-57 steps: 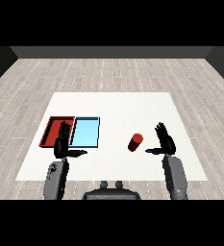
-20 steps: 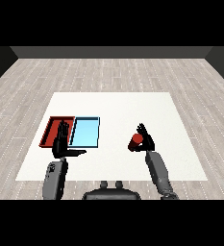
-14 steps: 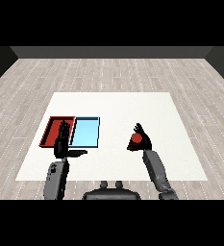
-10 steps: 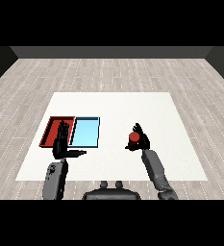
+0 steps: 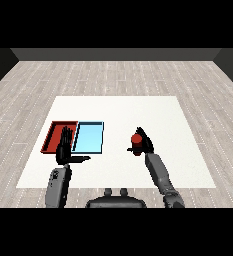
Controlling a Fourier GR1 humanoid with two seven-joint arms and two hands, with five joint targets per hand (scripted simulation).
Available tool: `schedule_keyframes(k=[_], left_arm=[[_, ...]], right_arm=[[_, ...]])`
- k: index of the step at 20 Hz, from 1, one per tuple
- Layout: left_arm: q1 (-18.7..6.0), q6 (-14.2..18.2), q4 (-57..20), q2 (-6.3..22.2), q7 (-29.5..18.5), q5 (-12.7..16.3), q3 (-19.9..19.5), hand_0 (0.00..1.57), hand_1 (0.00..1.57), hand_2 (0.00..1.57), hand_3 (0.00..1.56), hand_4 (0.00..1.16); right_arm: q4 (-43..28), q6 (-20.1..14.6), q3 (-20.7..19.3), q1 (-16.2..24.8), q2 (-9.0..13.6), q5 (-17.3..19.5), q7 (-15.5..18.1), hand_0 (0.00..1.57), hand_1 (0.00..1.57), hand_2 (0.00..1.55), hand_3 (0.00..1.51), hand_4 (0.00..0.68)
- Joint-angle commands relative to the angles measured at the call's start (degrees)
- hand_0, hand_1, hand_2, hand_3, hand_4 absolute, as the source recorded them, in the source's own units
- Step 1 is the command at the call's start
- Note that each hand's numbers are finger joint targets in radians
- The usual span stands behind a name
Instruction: Pick the red can and put it in the red box
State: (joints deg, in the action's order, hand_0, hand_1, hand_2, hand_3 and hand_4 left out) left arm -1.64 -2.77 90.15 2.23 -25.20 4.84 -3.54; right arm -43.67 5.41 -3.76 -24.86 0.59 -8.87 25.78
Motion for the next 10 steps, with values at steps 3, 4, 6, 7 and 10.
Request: schedule_keyframes(k=[3, 4, 6, 7, 10], left_arm=[[-1.06, 1.31, -0.58, -0.64, 0.58, -0.6, 0.27, 0.0, 0.0, 0.0, 0.0, 0.0], [1.07, -0.3, 1.06, 0.19, 0.08, 0.16, 0.15, 0.0, 0.0, 0.0, 0.0, 0.0], [5.03, -0.74, 9.43, 1.17, 3.89, 0.85, 0.64, 0.0, 0.0, 0.0, 0.0, 0.0], [0.85, 0.21, 3.01, -0.39, 1.44, -0.36, 1.29, 0.0, 0.0, 0.0, 0.0, 0.0], [1.26, 0.29, 3.42, 0.54, 2.87, -0.25, 0.4, 0.0, 0.0, 0.0, 0.0, 0.0]], right_arm=[[1.45, -7.34, -0.84, -1.6, 0.31, 2.32, -1.32, 1.47, 1.47, 1.46, 1.42, 0.614], [0.2, -9.92, 2.08, -0.59, -0.55, 1.35, -1.07, 1.45, 1.45, 1.46, 1.42, 0.612], [4.07, -10.99, 4.03, -0.73, -0.56, 0.56, 3.04, 1.47, 1.47, 1.46, 1.4, 0.6], [4.62, -8.95, 1.28, -0.96, -0.57, 2.28, 3.22, 1.47, 1.47, 1.45, 1.4, 0.595], [4.13, -6.56, 1.54, 1.1, 1.25, 3.74, 5.95, 1.45, 1.45, 1.44, 1.4, 0.594]])
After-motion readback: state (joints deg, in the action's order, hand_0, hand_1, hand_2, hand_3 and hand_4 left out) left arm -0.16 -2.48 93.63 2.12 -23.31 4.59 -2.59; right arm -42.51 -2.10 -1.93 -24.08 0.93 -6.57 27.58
